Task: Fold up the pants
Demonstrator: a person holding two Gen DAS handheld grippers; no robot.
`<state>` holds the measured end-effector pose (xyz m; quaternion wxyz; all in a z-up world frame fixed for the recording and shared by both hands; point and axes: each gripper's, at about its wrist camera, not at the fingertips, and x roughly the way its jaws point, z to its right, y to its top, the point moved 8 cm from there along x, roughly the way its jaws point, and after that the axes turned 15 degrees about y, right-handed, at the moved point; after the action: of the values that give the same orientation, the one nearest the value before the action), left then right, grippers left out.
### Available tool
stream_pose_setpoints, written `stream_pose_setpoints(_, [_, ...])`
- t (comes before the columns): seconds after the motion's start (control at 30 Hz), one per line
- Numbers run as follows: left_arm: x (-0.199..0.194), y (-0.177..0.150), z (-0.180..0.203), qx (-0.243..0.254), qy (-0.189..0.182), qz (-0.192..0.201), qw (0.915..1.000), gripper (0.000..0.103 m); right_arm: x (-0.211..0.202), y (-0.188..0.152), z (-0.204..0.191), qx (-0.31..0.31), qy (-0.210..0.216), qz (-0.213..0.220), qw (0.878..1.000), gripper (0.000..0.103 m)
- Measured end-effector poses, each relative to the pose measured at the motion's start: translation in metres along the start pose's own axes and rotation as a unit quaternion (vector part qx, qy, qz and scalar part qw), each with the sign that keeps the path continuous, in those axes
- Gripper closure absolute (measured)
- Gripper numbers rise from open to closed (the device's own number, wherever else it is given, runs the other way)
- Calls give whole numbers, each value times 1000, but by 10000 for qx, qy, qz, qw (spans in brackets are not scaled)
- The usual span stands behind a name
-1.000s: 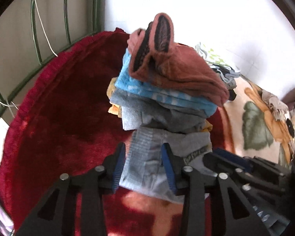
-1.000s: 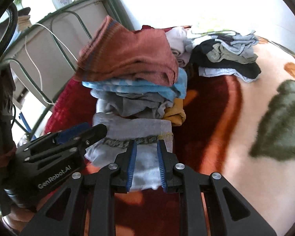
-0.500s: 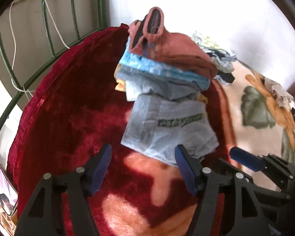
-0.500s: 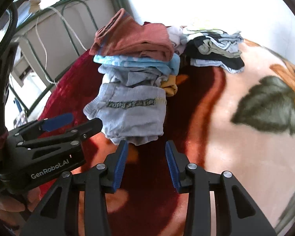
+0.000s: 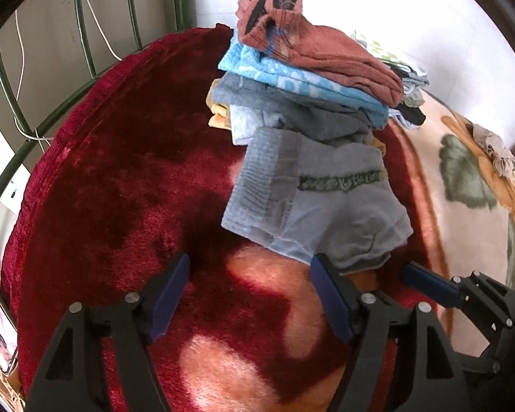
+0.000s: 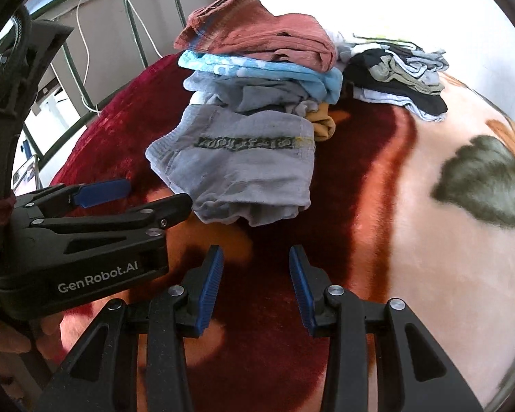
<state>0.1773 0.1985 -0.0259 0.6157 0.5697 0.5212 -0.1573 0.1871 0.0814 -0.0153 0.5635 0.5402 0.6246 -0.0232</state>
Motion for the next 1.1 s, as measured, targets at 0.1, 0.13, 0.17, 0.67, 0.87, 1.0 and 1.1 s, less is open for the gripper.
stream_pose_setpoints(0.1, [1, 0, -1, -34, 3, -2, 10000, 26, -1, 3, 5, 74, -17, 41, 10000, 63])
stream_pose_setpoints(0.13, [2, 0, -1, -43, 1, 0, 10000, 26, -2, 2, 6, 107, -13, 53, 9999, 63])
stream_pose_setpoints(0.17, [2, 0, -2, -51, -3, 3, 10000, 26, -2, 3, 7, 152, -4, 58, 9999, 63])
stream_pose_setpoints(0.67, [6, 0, -1, -77, 10, 18, 10000, 25, 0, 3, 13, 361, 97, 61, 9993, 63])
stream_pose_setpoints(0.87, [5, 1, -2, -149, -12, 51, 9999, 25, 0, 3, 15, 465, 137, 81, 9988, 63])
stream_pose_setpoints(1.0, [2, 2, -1, -125, -6, 145, 9998, 25, 2, 2, 17, 497, 128, 60, 9987, 63])
stream_pose_setpoints(1.1, [2, 1, -1, -103, 12, 168, 9998, 25, 2, 2, 16, 464, 99, 52, 9989, 63])
